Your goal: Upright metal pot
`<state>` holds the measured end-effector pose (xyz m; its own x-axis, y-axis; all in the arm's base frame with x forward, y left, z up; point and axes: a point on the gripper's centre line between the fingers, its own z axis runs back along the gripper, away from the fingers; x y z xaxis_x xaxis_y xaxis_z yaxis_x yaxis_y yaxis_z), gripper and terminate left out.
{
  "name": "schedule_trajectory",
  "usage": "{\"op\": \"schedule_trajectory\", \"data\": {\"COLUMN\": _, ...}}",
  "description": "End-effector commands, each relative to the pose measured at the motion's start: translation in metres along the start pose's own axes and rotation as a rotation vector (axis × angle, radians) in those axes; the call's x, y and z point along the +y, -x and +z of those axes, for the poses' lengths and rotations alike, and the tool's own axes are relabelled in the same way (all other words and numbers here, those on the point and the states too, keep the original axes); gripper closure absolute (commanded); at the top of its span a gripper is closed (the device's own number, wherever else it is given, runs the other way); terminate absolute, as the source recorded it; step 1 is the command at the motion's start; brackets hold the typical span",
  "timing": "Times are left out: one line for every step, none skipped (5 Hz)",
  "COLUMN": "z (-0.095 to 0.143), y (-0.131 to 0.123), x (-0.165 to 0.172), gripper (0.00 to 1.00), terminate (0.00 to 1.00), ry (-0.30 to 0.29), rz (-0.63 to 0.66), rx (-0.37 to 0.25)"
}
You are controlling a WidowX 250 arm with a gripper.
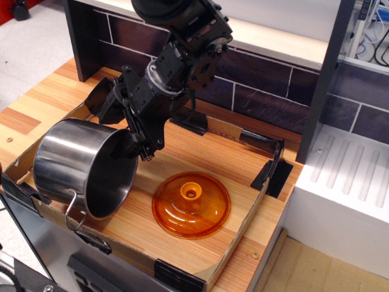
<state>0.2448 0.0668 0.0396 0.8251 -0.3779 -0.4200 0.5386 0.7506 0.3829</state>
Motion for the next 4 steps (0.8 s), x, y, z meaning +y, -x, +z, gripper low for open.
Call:
{"op": "schedule_trajectory", "data": {"z": 0.007, "y": 0.009, "x": 0.007, "gripper": 1.0, "terminate": 0.0, "ry": 0.033, "rz": 0.003, "rx": -0.024}}
{"op": "schedule_trajectory", "data": {"z": 0.01, "y": 0.016, "x": 0.021, "gripper": 1.0, "terminate": 0.0, "ry": 0.052, "rz": 0.001, "rx": -0.069}}
{"op": "schedule_trajectory", "data": {"z": 0.009, "y": 0.022, "x": 0.045, "gripper": 1.0, "terminate": 0.0, "ry": 0.08, "rz": -0.014, "rx": -0.138}}
{"op": "schedule_trajectory", "data": {"z": 0.005, "y": 0.022, "x": 0.064, "gripper": 1.0, "terminate": 0.0, "ry": 0.08, "rz": -0.021, "rx": -0.206}}
